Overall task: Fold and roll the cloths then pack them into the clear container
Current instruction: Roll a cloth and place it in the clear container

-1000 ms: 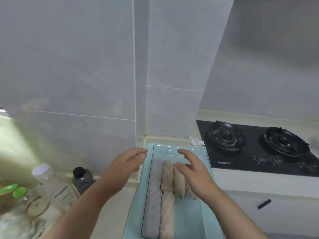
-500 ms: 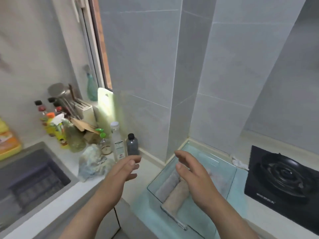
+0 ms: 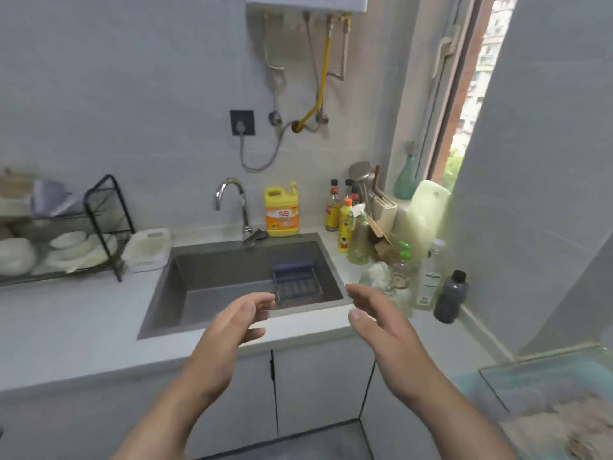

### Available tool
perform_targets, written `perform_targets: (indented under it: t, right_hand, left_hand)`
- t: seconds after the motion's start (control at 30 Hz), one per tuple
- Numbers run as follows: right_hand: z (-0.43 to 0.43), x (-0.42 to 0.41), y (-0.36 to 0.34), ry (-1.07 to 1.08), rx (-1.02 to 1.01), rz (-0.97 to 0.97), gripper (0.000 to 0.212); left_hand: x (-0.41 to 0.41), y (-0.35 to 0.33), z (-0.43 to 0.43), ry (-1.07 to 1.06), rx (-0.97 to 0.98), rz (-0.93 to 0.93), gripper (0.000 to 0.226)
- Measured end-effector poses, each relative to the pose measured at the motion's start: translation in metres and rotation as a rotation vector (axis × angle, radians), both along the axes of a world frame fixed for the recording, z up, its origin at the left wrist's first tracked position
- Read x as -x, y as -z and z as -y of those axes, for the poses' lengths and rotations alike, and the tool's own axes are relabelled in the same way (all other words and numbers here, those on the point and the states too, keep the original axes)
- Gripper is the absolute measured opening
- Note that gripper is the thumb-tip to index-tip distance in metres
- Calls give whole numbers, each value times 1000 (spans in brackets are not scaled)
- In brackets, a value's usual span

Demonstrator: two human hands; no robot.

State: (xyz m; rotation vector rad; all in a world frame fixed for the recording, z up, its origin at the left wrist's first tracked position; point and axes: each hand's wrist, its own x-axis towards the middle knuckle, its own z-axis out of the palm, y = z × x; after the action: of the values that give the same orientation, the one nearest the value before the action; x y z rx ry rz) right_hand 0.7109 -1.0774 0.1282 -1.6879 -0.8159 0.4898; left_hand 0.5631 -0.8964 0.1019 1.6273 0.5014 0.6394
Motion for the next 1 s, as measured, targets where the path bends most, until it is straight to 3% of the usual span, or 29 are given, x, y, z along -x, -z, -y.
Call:
perform_targets:
  t: [0.13,0.33,0.53,0.73,1.0]
  right_hand:
    - [-74,71,-5,-166,-4,-13,44]
    - [-181,201,0,-403,33,15,52]
    - [-262,314,0,-584,27,15,43]
    - [-328,374,7,-711,68,28,35]
    - [-433,387,30,-800,96,0,35]
  left_hand:
    - [101,-5,-51,-184,18,16,58]
    - [269,-7,-119,-445,30,52,99]
    - [403,-4,-161,-630,21,68,99]
    - [470,7,-195,-762,40,75,99]
    - [486,27,-271,-869,65,26,80]
